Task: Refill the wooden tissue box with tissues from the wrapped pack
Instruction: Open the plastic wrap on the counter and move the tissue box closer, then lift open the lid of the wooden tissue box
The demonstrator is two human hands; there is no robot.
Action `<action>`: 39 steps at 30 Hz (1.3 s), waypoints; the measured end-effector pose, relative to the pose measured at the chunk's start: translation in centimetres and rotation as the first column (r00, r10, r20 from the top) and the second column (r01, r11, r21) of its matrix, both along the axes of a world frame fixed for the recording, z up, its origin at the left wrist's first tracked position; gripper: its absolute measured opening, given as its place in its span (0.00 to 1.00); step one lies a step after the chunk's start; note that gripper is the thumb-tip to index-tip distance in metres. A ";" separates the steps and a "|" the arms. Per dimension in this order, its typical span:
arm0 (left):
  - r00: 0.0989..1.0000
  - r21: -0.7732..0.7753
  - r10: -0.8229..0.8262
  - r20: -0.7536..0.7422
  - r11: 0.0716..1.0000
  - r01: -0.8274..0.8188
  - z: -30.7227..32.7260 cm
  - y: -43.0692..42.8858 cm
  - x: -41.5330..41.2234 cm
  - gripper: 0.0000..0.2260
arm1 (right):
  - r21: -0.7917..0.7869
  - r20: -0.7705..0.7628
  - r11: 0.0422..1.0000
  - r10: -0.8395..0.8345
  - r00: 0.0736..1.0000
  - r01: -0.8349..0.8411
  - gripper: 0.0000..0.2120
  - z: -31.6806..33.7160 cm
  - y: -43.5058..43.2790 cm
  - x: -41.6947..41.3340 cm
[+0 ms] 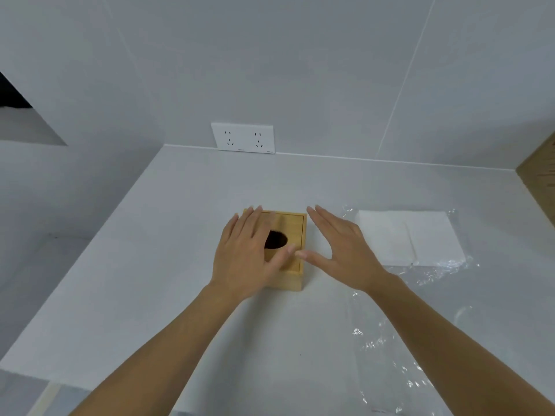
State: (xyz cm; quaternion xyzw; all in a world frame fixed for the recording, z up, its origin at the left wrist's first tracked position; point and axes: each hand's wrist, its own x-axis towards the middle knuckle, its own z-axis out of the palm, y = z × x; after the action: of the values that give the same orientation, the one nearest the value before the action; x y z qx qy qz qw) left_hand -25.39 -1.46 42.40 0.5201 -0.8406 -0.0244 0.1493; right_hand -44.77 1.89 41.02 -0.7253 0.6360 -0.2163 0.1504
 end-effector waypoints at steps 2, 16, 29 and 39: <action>0.999 0.021 -0.007 -0.032 1.000 0.008 -0.1 -0.3 1.3 0.36 | 0.015 0.004 1.000 0.013 1.000 -0.014 0.43 0.0 -0.1 1.1; 0.944 0.366 -0.315 -0.102 0.870 0.330 -1.2 -3.7 6.7 0.53 | 0.150 -0.167 0.984 0.116 0.979 -0.091 0.53 0.0 0.1 4.1; 0.934 0.288 -0.346 -0.093 0.888 0.358 -2.1 -4.5 6.2 0.52 | 0.149 -0.237 0.988 0.066 0.969 -0.031 0.38 -0.2 -0.4 4.8; 0.923 0.266 -0.373 -0.092 0.884 0.383 -2.6 -4.1 4.0 0.51 | 0.222 -0.282 0.975 0.085 0.956 -0.021 0.33 0.7 -0.2 2.3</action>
State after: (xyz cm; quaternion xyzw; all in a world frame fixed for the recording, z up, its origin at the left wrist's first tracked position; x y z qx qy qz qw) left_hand -21.39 -5.56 39.79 0.3616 -0.9108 -0.1811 0.0830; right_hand -42.45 1.71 41.69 -0.7452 0.6512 -0.0333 0.1396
